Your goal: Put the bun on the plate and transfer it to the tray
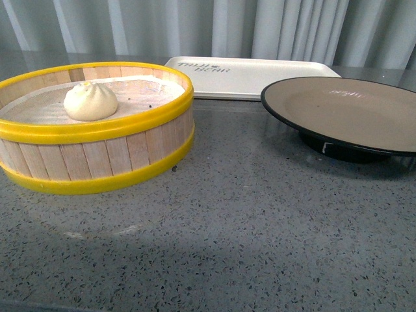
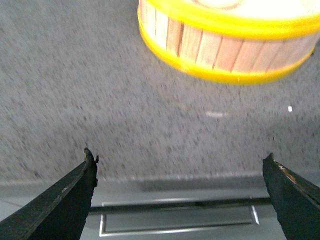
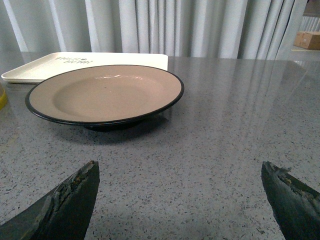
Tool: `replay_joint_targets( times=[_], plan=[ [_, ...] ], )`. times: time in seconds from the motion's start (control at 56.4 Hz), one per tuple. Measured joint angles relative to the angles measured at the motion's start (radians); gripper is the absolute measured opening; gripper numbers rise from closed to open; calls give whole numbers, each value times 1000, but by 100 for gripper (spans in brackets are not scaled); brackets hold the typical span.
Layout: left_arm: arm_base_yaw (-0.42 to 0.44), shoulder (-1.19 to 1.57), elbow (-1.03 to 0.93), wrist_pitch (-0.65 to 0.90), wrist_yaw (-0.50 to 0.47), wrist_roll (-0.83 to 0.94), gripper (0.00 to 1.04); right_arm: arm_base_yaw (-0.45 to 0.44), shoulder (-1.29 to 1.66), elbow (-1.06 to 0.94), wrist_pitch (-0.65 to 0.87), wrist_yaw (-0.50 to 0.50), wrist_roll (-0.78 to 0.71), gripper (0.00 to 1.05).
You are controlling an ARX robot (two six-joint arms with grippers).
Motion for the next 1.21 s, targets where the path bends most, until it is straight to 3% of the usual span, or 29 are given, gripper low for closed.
replay_joint_targets(
  times=[0.142,0.319,0.408,0.497,0.728,1.207],
  plan=[
    [-65,141,80,119,-43,-23,98,0,0,0,0,1,0,96],
    [-229,385,260,259,-143,-66,98,0,0,0,0,0,0,96],
    [-332,579,441,298,-190,-68,98,0,0,0,0,0,0,96],
    [-378,729,599,295,-218,-70,98,0,0,0,0,0,0,96],
    [-414,991,842,239,-299,-42,98,0,0,0,0,0,0,96],
    [-411,1096,806,222,-343,9,98,0,0,0,0,0,0,96]
  ],
)
